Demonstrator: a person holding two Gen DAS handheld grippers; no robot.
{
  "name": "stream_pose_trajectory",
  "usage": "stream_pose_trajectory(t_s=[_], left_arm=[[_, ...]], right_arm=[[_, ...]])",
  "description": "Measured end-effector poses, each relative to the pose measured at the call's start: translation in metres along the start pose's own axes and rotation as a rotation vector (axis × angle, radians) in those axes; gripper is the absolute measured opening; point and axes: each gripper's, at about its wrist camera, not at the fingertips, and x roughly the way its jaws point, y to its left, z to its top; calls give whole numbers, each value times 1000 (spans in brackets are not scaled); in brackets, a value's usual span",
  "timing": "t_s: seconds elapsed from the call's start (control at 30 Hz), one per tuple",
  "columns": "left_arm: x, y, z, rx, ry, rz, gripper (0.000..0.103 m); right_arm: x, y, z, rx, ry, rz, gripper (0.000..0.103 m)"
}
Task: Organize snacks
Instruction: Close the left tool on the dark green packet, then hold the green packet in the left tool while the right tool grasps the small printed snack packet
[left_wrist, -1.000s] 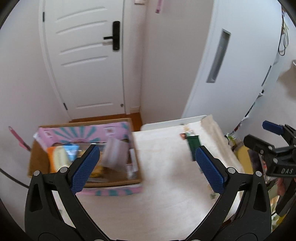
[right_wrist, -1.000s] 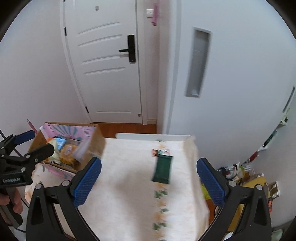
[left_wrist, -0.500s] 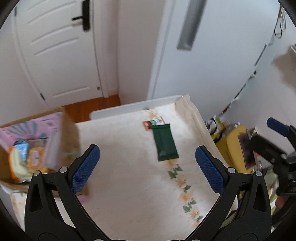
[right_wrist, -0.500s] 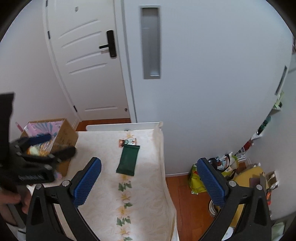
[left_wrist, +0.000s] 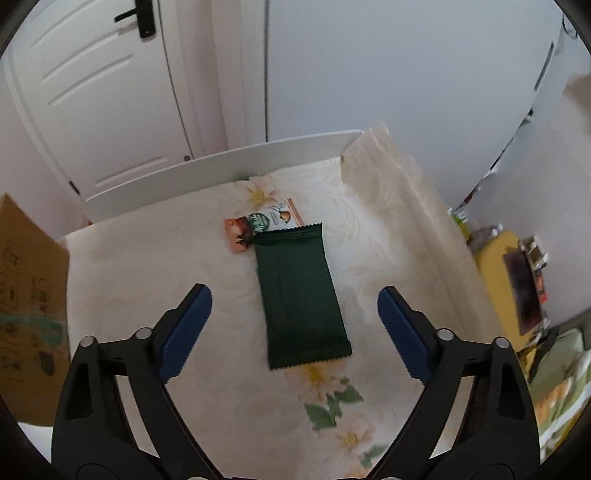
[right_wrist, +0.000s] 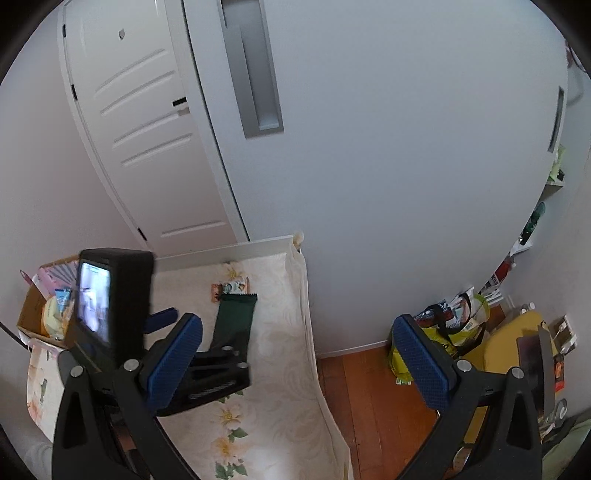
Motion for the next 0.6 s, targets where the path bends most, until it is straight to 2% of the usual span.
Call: stream_pose_trajectory(t_s=[0.33, 0.6], left_arm=[[25, 3, -3, -14, 32, 17, 48], [22, 9, -2, -32, 25, 6, 42]], right_arm=[[18, -4, -3, -32, 18, 27, 103], [32, -4, -1, -48, 30, 51, 103]])
